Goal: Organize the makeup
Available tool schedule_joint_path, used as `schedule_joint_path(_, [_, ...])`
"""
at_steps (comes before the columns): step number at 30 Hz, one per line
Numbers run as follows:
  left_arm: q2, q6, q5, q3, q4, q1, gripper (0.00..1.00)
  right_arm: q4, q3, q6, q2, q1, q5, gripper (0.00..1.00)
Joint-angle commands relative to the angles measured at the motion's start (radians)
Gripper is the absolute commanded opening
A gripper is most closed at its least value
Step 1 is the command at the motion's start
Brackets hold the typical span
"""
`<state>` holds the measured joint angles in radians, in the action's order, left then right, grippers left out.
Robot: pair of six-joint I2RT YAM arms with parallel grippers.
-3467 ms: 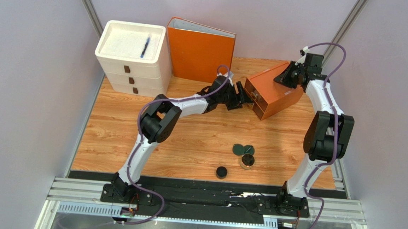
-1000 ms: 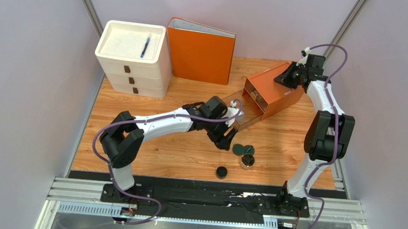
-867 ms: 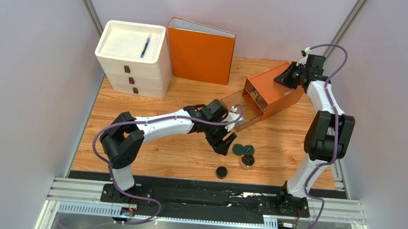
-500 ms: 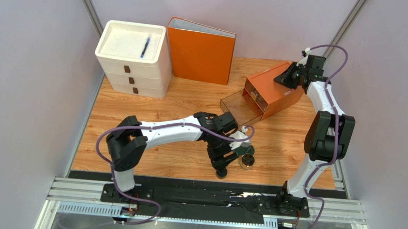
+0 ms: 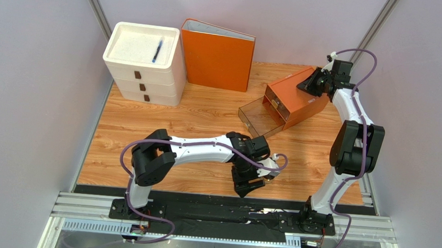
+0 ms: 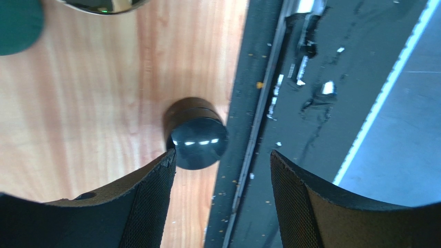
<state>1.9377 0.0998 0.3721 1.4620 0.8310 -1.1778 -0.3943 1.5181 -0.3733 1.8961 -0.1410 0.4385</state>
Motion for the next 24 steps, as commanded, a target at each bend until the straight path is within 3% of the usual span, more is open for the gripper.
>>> schedule_joint_path(1, [0.035, 0.046, -0.096, 0.026, -0.001, 0.003, 0.72, -0.317, -0.116, 0.045, 0.129, 0.017, -0.096, 0.0])
schedule_joint_path(9, [0.122, 0.07, -0.093, 0.046, -0.004, 0.003, 0.71, -0.321, -0.116, 0.047, 0.13, 0.017, -0.103, 0.0])
schedule_joint_path(14, [0.147, 0.084, -0.087, 0.046, -0.003, 0.001, 0.62, -0.319, -0.118, 0.047, 0.129, 0.017, -0.106, 0.0])
schedule_joint_path(15, [0.15, 0.087, -0.084, 0.046, 0.0, 0.003, 0.59, -0.321, -0.118, 0.047, 0.129, 0.017, -0.106, 0.0])
schedule_joint_path(19, [0.165, 0.09, -0.073, 0.064, 0.02, 0.003, 0.05, -0.321, -0.116, 0.047, 0.132, 0.017, -0.106, 0.0])
schedule_joint_path(20, [0.17, 0.089, -0.081, 0.067, 0.025, 0.003, 0.0, -0.321, -0.116, 0.047, 0.132, 0.017, -0.106, 0.0])
schedule_joint_path(24, [0.167, 0.103, -0.136, 0.08, 0.042, 0.001, 0.0, -0.319, -0.113, 0.047, 0.135, 0.017, -0.101, 0.0])
